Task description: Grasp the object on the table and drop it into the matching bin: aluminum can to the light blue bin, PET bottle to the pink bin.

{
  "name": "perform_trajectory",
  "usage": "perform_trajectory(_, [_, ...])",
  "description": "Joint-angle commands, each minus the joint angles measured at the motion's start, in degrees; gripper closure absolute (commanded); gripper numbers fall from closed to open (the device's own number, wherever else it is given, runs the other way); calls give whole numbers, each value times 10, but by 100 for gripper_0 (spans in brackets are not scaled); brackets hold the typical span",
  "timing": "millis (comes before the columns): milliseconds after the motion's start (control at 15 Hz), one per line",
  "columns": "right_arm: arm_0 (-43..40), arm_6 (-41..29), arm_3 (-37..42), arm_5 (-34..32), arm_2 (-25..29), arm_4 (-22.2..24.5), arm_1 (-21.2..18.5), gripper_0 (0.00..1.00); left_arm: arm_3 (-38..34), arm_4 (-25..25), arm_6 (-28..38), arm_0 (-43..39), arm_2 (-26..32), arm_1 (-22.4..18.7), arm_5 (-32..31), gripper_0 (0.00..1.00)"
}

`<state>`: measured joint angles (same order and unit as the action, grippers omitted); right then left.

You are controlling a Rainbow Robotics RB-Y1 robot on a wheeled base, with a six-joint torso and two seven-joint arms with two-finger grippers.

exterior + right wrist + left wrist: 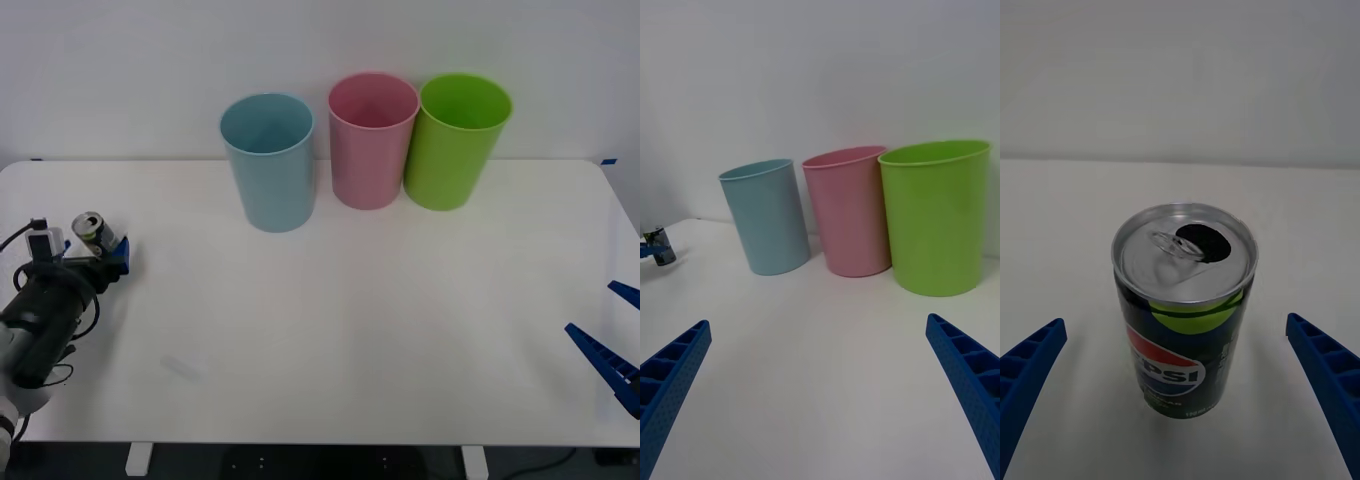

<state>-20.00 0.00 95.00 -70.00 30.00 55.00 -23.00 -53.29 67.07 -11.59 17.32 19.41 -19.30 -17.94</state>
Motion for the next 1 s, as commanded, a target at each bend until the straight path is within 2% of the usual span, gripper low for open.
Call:
perform_trajectory(67, [0,0,0,0,0,0,0,0,35,10,-6,30,0,1,10,0])
perform_trajectory(667, [0,0,0,0,0,0,0,0,48,21,-8,50,-2,1,27,0])
perform_trajectory(733, [0,0,0,0,0,0,0,0,48,20,-8,50,-2,1,27,5])
perform_trajectory(800, [0,0,0,0,0,0,0,0,48,22,-9,50,-2,1,28,95])
perform_trajectory(867, [0,0,0,0,0,0,0,0,48,22,-9,50,-3,0,28,100])
perform_trajectory(1000, [0,0,0,0,0,0,0,0,48,23,-12,50,-3,0,28,100])
